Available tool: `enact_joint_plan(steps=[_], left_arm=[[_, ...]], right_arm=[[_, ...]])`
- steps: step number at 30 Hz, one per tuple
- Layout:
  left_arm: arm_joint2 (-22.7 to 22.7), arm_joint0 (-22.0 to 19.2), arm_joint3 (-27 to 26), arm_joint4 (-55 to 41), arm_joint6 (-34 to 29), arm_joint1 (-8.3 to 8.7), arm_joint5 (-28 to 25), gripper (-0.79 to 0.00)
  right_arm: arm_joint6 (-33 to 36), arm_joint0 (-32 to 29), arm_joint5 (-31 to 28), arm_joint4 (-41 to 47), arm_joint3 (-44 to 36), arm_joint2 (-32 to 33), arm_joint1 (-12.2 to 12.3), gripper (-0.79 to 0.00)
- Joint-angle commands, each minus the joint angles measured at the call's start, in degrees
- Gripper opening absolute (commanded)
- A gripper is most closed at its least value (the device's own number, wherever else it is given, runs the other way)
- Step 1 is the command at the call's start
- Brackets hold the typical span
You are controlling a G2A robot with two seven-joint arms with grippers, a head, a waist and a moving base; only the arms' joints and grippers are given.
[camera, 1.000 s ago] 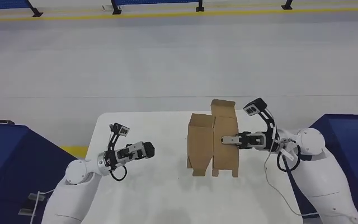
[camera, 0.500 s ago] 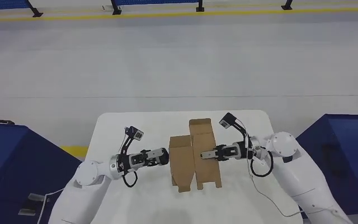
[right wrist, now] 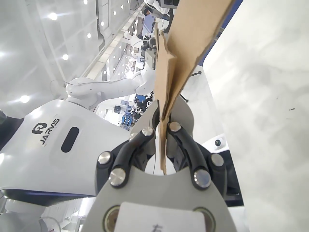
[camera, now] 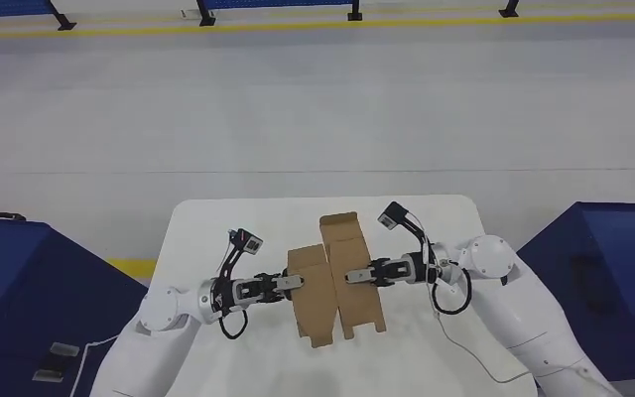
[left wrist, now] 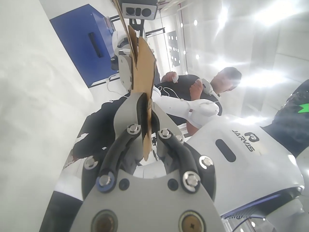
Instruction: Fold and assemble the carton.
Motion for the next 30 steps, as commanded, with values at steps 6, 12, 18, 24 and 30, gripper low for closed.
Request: enact_joint_plan(steps=[6,12,18,24,30], left_arm=[[-0.84,0.94,-0.36,-3.56,-3.94,0.27,-0.15,-0.785],[-1.68,1.46,-0.35,-3.37,-3.88,0.45,-0.95,-0.785],[-1.82,1.95,0.27,-3.99,-4.76,0.57,-0.44,-0.785],[-0.9,1.85,0.18,-3.45,-6.57,0.58,-0.49,-0.785],[-0.14,1.9,-0.15,-2.32,-7.74,0.61,-1.38,-0.785]], right_arm=[[-0.54,0.33,0.66,-1.47,-0.42,-0.7,-0.14,-0.662],[-2.09,0.36,1.14,1.39,0.71,1.74,0.06,0.0],[-2.34,0.51,4.24,9.34,5.26,6.34,0.45,0.0],[-2.23,1.27,5.94,10.52,6.39,4.8,-0.06,-0.403],[-2.93,2.24,6.41,8.88,7.39,1.54,-0.86,-0.622]])
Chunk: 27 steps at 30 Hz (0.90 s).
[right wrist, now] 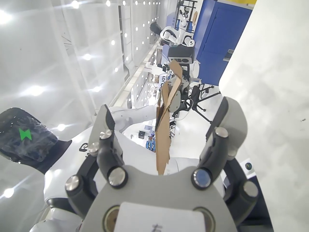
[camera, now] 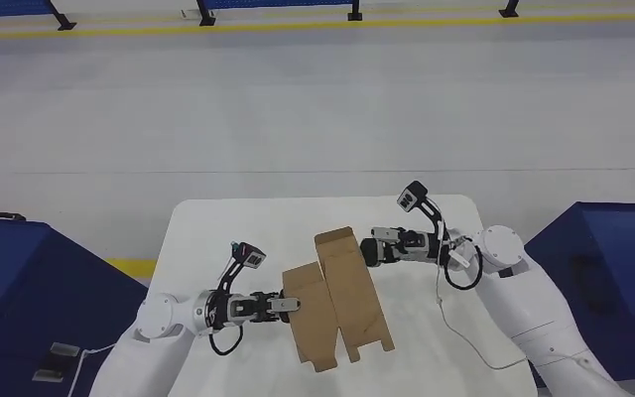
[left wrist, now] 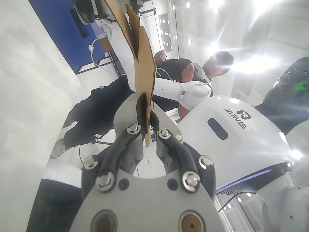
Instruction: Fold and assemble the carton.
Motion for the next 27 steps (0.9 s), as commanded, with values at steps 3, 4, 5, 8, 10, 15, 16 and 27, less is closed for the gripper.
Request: enact_joint_plan(steps=[3,4,5,8,10,15,16,27], left_arm=[[0.29,-0.03,-0.1,0.76,0.09,0.02,-0.53,-0.785],[0.35,-0.04,-0.12,0.93,0.21,0.03,-0.6,-0.785],[0.41,-0.05,-0.14,1.04,0.34,0.02,-0.64,-0.785],[0.71,-0.15,-0.15,1.59,0.5,0.03,-0.67,-0.785],[1.03,-0.34,-0.05,1.71,0.55,0.02,-0.18,-0.785],[1.53,-0.94,0.43,1.86,1.08,-0.03,0.12,0.0],[1.61,-1.05,0.54,1.85,1.32,-0.05,0.17,0.0],[0.34,-2.55,1.8,3.89,1.76,0.22,0.03,0.0]], right_arm=[[0.14,0.7,-0.01,-0.32,0.79,-1.34,-0.42,-0.785],[0.29,0.86,-0.02,-0.42,0.97,-1.58,-0.5,-0.785],[0.41,0.99,0.03,-0.63,1.09,-1.84,-0.57,-0.785],[0.64,1.34,-0.18,-1.14,1.3,-2.32,-0.75,-0.785],[0.73,1.63,-0.72,-2.26,1.39,-2.54,-0.8,-0.785],[0.56,1.93,-1.95,-3.42,1.68,-2.55,-0.92,-0.785],[0.48,1.98,-2.57,-3.61,1.78,-2.38,-0.92,-0.785],[-8.91,1.37,-13.75,-4.37,1.79,3.12,-0.65,-0.785]])
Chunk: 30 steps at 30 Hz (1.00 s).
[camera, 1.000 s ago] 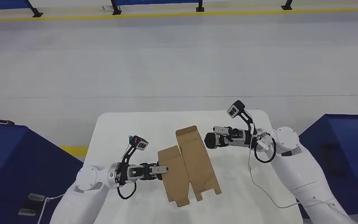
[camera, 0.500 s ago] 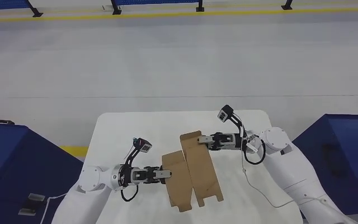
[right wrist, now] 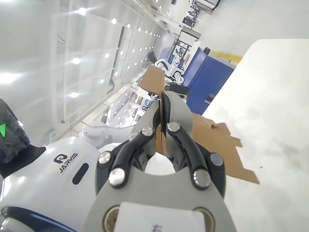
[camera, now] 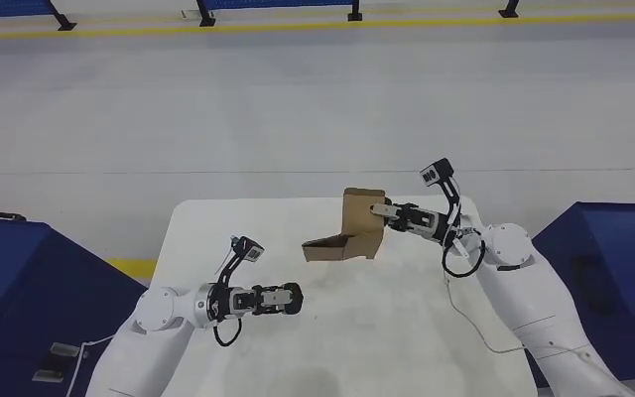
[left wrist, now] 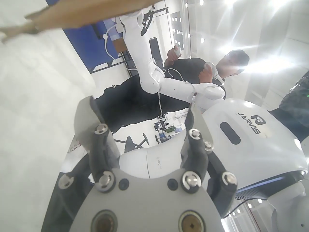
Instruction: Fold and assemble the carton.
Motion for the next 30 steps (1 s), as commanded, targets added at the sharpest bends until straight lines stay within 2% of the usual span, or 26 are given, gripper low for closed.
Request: enact_joint_plan(steps=[1,4,7,9,13,15,17,21,24,30], left_arm=[[-0.59,-0.05,-0.02,-0.65,1.54,-0.01,0.07,0.0],[-4.95,0.77,-1.23,5.48,10.54,0.3,-6.93,0.0],[-6.95,3.44,-3.76,18.11,21.17,0.22,-14.96,0.0],[-5.71,5.32,-6.1,24.68,26.23,-0.14,-17.39,0.0],[-5.02,7.28,-9.93,45.56,39.67,-1.04,-22.98,0.0],[-3.37,8.55,-10.92,54.84,45.95,-1.69,-23.87,0.0],[-0.91,9.0,-10.92,59.36,49.37,-2.22,-23.85,0.0],[3.13,8.73,-10.27,60.89,51.15,-2.73,-26.22,0.0],[5.57,8.39,-10.29,56.05,47.58,-2.57,-27.56,0.0],[7.3,8.0,-11.8,46.13,39.19,-1.51,-28.19,0.0]], right_arm=[[-0.26,0.01,-0.01,-0.24,-0.03,0.15,0.01,-0.785],[-3.83,-0.58,-1.19,-6.75,-2.13,0.75,0.22,-0.785],[-4.14,-1.53,-0.53,-7.24,-3.72,0.77,0.25,-0.785],[-4.05,-2.07,-0.2,-7.78,-4.44,0.69,0.27,-0.785],[-4.3,-2.84,-0.09,-8.86,-4.97,0.31,0.22,-0.785],[-4.41,-2.94,-0.04,-9.21,-4.9,0.1,0.16,-0.785],[-4.6,-3.06,-0.07,-9.49,-4.91,-0.09,0.09,-0.785],[-5.19,-3.13,0.1,-10.77,-5.02,-0.24,0.03,-0.785],[-5.71,-3.27,0.16,-11.36,-5.11,-0.35,-0.03,-0.785],[-6.2,-3.35,0.61,-12.13,-5.31,-0.88,-0.21,-0.785]])
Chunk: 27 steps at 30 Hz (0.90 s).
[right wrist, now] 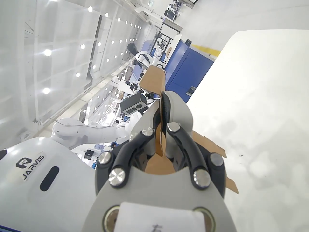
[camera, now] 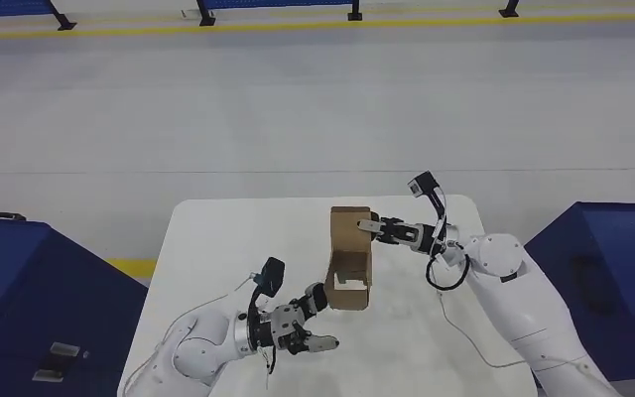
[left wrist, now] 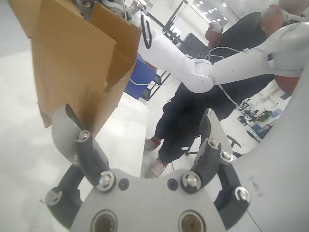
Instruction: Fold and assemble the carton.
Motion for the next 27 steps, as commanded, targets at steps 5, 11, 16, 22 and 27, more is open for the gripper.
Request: enact_joint_plan(steps=[5,11,16,22,27], left_arm=[[2.11,-1.44,-0.63,-5.87,-6.34,0.67,1.34,0.0],[4.85,-4.08,0.4,-7.55,-7.77,0.52,2.56,0.0],[6.76,-5.86,1.71,-7.41,-7.31,0.23,3.0,0.0],[7.35,-6.7,2.64,-5.79,-5.06,0.07,3.52,0.0],[7.63,-6.77,2.88,-3.69,-3.34,0.02,4.65,0.0]], right_arm=[[1.15,-0.08,1.35,-0.33,-0.41,-2.35,-0.44,-0.785],[3.65,0.07,2.46,1.21,-0.87,-5.07,-1.02,-0.785],[5.21,0.09,3.08,1.71,-0.68,-6.34,-1.29,-0.785],[6.63,0.06,3.39,1.68,-0.6,-6.94,-1.42,-0.785],[6.64,-0.08,3.44,1.88,-0.62,-6.78,-1.47,-0.785]])
